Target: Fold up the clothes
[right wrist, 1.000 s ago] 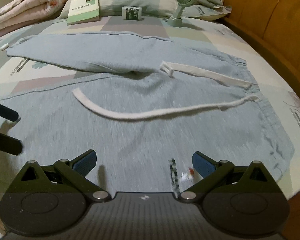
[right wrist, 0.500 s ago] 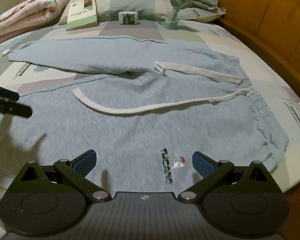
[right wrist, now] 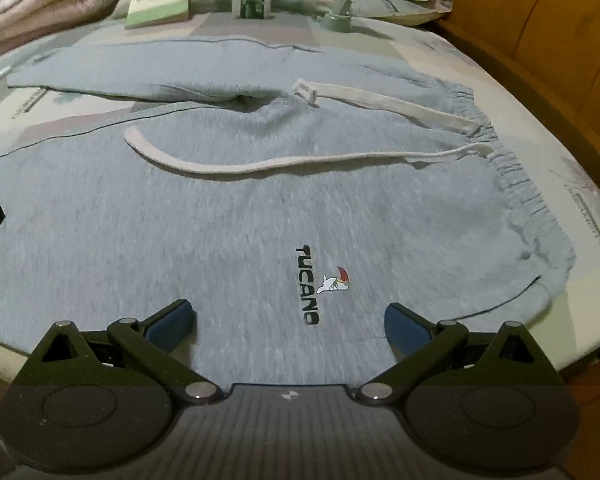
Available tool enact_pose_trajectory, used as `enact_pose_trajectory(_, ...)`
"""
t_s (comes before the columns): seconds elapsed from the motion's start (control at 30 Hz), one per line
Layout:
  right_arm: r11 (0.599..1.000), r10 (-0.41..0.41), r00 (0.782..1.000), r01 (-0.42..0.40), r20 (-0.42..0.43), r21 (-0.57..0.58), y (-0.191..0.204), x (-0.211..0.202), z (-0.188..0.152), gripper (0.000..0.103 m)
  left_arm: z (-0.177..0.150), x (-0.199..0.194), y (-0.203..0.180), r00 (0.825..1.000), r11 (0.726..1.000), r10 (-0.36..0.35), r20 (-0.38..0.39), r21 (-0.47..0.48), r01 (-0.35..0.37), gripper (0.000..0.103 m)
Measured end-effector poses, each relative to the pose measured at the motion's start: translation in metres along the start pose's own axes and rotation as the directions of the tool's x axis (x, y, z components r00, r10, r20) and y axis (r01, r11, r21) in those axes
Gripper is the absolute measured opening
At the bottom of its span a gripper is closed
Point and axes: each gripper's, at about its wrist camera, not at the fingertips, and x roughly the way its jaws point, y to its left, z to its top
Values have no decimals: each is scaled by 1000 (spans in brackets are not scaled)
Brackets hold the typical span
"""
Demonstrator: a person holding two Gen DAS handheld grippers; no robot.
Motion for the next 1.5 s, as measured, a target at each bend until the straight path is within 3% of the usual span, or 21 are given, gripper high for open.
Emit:
enact_pose_trajectory(0.13,999,33,998,-32,45,-14,16,-7,20,103,-2,-9,-9,999,999,-23,39,35,21,102)
enact_pose_trajectory(0.27,996,57,998,-56,15,-69,37,10,28,103,-14,-11,-5,999,1000,-15,30,27,14,102)
enact_pose_trajectory(0.37,994,62,998,-64,-28,-87,46,26,26,103,-28,-15,11,1000,1000,-5,19,-26,5,102)
enact_pose_trajectory(0.53,997,56,998,-56,-21,-47,47,24,25,103,-55,-39,43,999,994,12,30,-112,-8,102)
enact_pose_trajectory(0.8,999,46,999,-46,-9,10,50,21,24,103,-105,-70,110,991,962,130,25,-245,-120,102)
enact_pose_trajectory(1.03,998,59,998,-59,12,-13,66,13,27,103,-139,-95,127,989,963,147,-13,-224,-146,102)
enact_pose_trajectory(1.17,996,74,997,-73,19,-46,78,9,29,103,-140,-106,142,982,943,190,-4,-276,-184,102)
enact_pose_trajectory(1.33,993,82,996,-78,40,-92,90,2,31,103,-126,-101,162,982,929,178,62,-339,-147,102)
enact_pose_trajectory(1.43,993,87,995,-82,48,-90,91,-1,32,103,-134,-90,175,983,907,180,21,-391,-157,102)
enact_pose_trajectory(1.5,993,84,995,-80,50,-90,91,-1,32,103,-142,-96,175,982,912,190,16,-374,-170,102)
